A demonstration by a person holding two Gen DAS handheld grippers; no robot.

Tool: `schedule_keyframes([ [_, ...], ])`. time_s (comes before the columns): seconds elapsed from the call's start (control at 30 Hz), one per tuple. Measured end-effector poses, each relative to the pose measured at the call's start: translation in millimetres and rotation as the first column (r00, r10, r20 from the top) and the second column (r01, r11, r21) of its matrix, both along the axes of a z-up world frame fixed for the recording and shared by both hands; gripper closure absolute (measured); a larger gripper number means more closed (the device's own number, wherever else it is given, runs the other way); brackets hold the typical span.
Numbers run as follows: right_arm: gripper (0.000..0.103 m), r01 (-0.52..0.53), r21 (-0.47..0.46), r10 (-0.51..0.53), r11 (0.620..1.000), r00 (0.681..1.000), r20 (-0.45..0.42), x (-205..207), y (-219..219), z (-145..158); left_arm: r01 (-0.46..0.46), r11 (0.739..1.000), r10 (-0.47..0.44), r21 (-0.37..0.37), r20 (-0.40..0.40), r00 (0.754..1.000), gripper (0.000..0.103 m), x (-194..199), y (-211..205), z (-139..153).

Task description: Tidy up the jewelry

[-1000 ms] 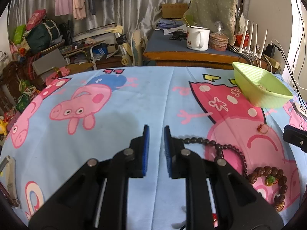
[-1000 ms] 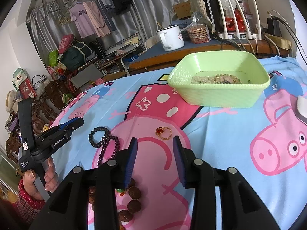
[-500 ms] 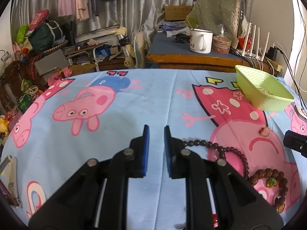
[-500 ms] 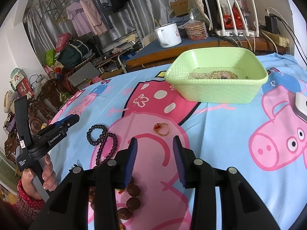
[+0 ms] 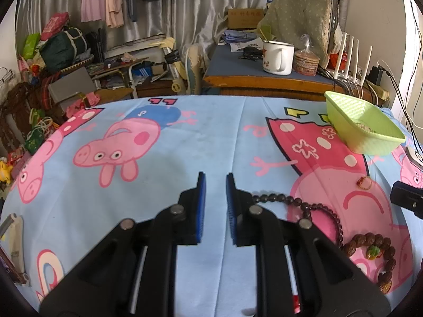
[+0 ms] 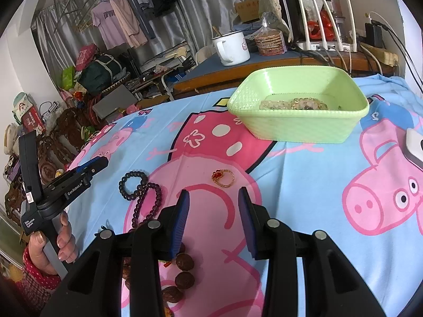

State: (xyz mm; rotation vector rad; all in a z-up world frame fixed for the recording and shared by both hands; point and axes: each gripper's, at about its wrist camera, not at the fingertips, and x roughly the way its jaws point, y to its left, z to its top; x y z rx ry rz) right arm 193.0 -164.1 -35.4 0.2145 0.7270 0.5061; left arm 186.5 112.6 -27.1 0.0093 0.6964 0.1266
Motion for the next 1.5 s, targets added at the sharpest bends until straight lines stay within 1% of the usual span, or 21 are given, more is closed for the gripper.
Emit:
schedule_keyframes([
  [0.9, 0.097, -0.004, -0.006, 0.004, 1.0, 1.0, 0.007, 0, 2, 6, -0.007, 1.0, 0.007, -0.007, -0.007, 1.0, 0.087, 2, 4, -2],
  [0.97, 0.097, -0.001, -0.004, 0.001, 1.0, 1.0, 0.006, 1, 0, 8, 0.0, 1.0, 0.0, -0.025, -0.015, 1.0, 0.087, 2, 5, -1],
  [1.03, 0.097, 0.004, -0.003, -0.004, 1.0, 1.0, 0.006, 3, -3, 10, 0.018, 0.997, -0.02, -0.077, -0.026, 0.999, 0.087, 4, 12, 2],
  [1.1, 0.097, 0.003, -0.001, -0.003, 1.0, 1.0, 0.0, 3, -7, 11, 0.042, 0.986, -0.049, -0.159, -0.037, 0.998, 0.087, 5, 24, 8],
  [1.17, 0.097, -0.02, 0.007, 0.02, 1.0, 1.0, -0.007, 3, -8, 14, 0.077, 0.966, -0.091, -0.248, -0.047, 0.995, 0.087, 3, 33, 14],
  [1.23, 0.097, -0.054, 0.011, 0.054, 0.998, 0.999, -0.003, 1, -7, 16, 0.111, 0.951, -0.132, -0.288, -0.053, 0.99, 0.087, -1, 35, 17],
  [1.27, 0.097, -0.066, 0.012, 0.066, 0.998, 0.998, -0.001, 0, -6, 16, 0.128, 0.947, -0.152, -0.296, -0.058, 0.987, 0.087, -3, 34, 17],
  [1.33, 0.097, -0.106, 0.011, 0.106, 0.994, 0.994, 0.001, -2, -1, 16, 0.191, 0.925, -0.23, -0.329, -0.085, 0.969, 0.087, -10, 26, 13],
  [1.4, 0.097, -0.139, 0.0, 0.139, 0.99, 0.99, 0.006, -6, 4, 16, 0.242, 0.898, -0.303, -0.367, -0.118, 0.946, 0.087, -20, 16, 7],
  [1.5, 0.097, -0.176, -0.029, 0.176, 0.984, 0.984, 0.007, -13, 10, 13, 0.305, 0.867, -0.386, -0.394, -0.144, 0.911, 0.087, -35, -4, -2],
])
